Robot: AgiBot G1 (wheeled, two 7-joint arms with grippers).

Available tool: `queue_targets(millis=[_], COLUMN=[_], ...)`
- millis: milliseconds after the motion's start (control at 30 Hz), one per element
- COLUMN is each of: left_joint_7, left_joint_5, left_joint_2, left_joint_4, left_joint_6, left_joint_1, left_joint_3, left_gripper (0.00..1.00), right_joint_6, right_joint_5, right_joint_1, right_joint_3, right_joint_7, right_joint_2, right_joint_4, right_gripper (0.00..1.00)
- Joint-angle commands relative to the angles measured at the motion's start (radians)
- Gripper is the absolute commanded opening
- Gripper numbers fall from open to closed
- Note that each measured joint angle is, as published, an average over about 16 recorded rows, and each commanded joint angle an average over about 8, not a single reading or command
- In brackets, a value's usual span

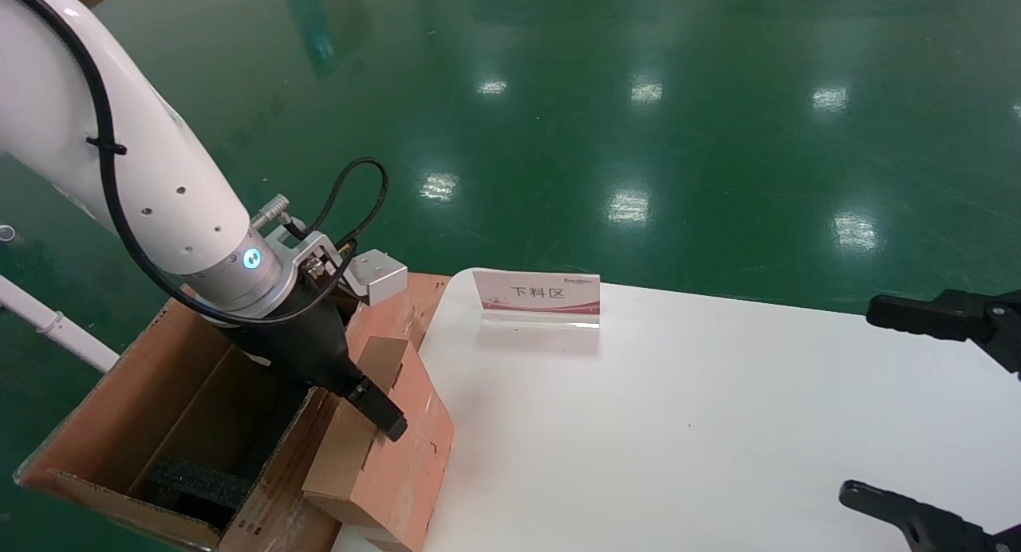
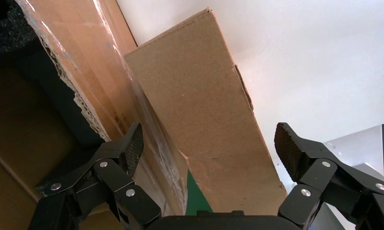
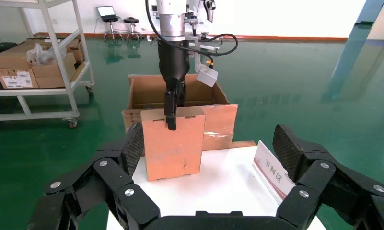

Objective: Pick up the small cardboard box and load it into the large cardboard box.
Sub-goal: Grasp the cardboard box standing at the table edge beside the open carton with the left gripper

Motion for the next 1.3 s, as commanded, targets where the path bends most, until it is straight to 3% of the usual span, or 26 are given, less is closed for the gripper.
queue_targets(millis=[33, 133, 167, 200, 1300], left_joint_7=[0.000, 0.000, 0.000, 0.000, 0.006], left_joint_5=[0.000, 0.001, 0.001, 0.001, 0.000], left_joint_2=[0.000, 0.000, 0.000, 0.000, 0.005], left_joint_4=[0.000, 0.000, 0.000, 0.000, 0.010], left_joint_6=[0.000, 0.002, 0.002, 0.003, 0.005], left_joint_1=[0.000, 0.000, 0.000, -0.001, -0.004], left_joint_3=[-0.002, -0.004, -0.004, -0.005, -0.011], left_gripper=[0.38, 0.00, 0.00, 0.00, 0.00], right_joint_6=[0.000, 0.000, 0.000, 0.000, 0.000], right_joint_5=[0.000, 0.000, 0.000, 0.000, 0.000], right_joint_1=[0.000, 0.000, 0.000, 0.000, 0.000], right_joint_3=[0.000, 0.000, 0.000, 0.000, 0.000], right_joint_7=[0.000, 0.000, 0.000, 0.000, 0.000], right_joint_2=[0.000, 0.000, 0.000, 0.000, 0.000], right_joint_4=[0.000, 0.000, 0.000, 0.000, 0.000], right_gripper=[0.56, 0.18, 0.06, 0.00, 0.00])
